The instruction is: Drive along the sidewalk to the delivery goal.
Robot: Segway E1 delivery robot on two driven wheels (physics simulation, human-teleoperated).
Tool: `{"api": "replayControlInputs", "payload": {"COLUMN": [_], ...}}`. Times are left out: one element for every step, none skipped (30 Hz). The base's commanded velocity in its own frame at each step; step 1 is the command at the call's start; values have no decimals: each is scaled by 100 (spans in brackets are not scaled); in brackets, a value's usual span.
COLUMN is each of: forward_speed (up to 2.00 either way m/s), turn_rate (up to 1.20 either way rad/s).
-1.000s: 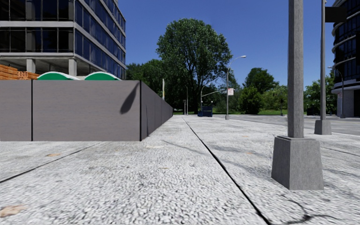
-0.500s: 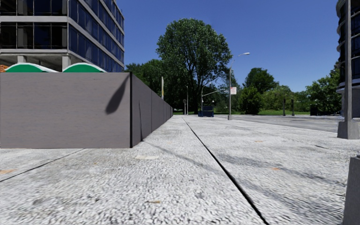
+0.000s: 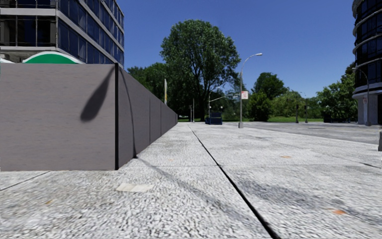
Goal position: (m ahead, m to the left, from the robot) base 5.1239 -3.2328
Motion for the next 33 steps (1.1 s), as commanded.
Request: {"api": "replayControlInputs", "payload": {"forward_speed": [188, 188, 188, 187, 187, 187, 187, 187, 187, 187, 187, 187, 187, 187, 187, 187, 187, 187, 187, 187, 187, 187, 187, 187, 187, 187, 187, 187, 187, 185, 169, 156, 148], "turn_rate": [-96, -96, -98, -98, -100, -100, -101, -101, -101, -92, -9, -2, 0, 0, 0, 0, 0, 0, 0, 0, 0, 0, 0, 0, 0, 0, 0, 0, 0, 0, 0, 0, 0]}}
